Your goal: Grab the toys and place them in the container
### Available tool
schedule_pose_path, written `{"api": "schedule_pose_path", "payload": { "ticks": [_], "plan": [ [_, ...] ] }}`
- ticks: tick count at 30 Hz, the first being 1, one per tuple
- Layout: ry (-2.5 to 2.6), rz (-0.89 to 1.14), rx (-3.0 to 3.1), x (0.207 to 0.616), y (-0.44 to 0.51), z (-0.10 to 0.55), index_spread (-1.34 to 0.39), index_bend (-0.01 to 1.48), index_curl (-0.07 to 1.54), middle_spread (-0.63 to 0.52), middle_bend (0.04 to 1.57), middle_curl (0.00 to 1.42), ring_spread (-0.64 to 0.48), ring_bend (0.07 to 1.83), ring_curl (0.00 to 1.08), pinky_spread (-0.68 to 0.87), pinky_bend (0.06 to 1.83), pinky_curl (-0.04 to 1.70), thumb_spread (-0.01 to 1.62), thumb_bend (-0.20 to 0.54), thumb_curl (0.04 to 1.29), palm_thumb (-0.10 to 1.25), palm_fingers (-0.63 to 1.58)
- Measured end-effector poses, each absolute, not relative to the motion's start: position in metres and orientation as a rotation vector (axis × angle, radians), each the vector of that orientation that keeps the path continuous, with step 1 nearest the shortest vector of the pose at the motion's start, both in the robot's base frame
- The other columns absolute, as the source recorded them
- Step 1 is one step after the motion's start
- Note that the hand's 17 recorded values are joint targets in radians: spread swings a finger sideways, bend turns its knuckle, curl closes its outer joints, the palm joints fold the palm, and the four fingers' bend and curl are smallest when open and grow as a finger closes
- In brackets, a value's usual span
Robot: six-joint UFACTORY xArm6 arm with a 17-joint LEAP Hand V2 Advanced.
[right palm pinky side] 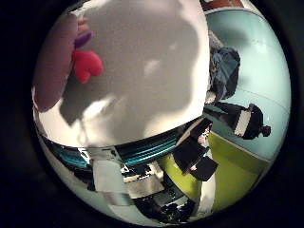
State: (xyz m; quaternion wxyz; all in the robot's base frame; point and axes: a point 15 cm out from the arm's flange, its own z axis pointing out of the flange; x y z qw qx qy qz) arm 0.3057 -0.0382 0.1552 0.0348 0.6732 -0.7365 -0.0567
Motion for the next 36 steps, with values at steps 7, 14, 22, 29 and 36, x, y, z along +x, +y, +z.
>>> {"api": "schedule_pose_path", "payload": {
  "ticks": [7, 14, 22, 29, 36],
  "plan": [
    [-2.191, -0.252, 2.060, 0.295, -0.029, 0.143, -0.43, 0.48, 0.53, -0.24, 0.84, 0.63, -0.27, 1.03, 0.47, -0.33, 1.01, 0.36, 1.09, -0.011, 0.40, 0.78, 1.35],
    [-2.211, -0.206, 2.067, 0.304, -0.036, 0.173, -0.35, 0.97, 0.83, -0.22, 1.20, 0.84, -0.23, 1.38, 0.64, -0.22, 1.39, 0.60, 1.01, -0.003, 0.53, 1.01, 1.13],
    [-2.257, -0.134, 2.064, 0.307, -0.050, 0.268, -0.29, 1.06, 0.92, -0.20, 1.28, 0.92, -0.22, 1.45, 0.70, -0.16, 1.40, 0.79, 0.93, -0.015, 0.65, 1.05, 1.03],
    [-2.301, 0.017, 2.142, 0.319, -0.045, 0.375, -0.28, 1.08, 0.95, -0.19, 1.29, 0.95, -0.22, 1.45, 0.74, -0.16, 1.35, 0.95, 0.88, -0.017, 0.71, 1.04, 1.00],
    [-2.209, 0.106, 2.333, 0.327, 0.018, 0.449, -0.28, 1.07, 0.96, -0.19, 1.28, 0.96, -0.22, 1.45, 0.75, -0.16, 1.29, 1.06, 0.86, -0.016, 0.75, 1.03, 1.00]
  ]
}}
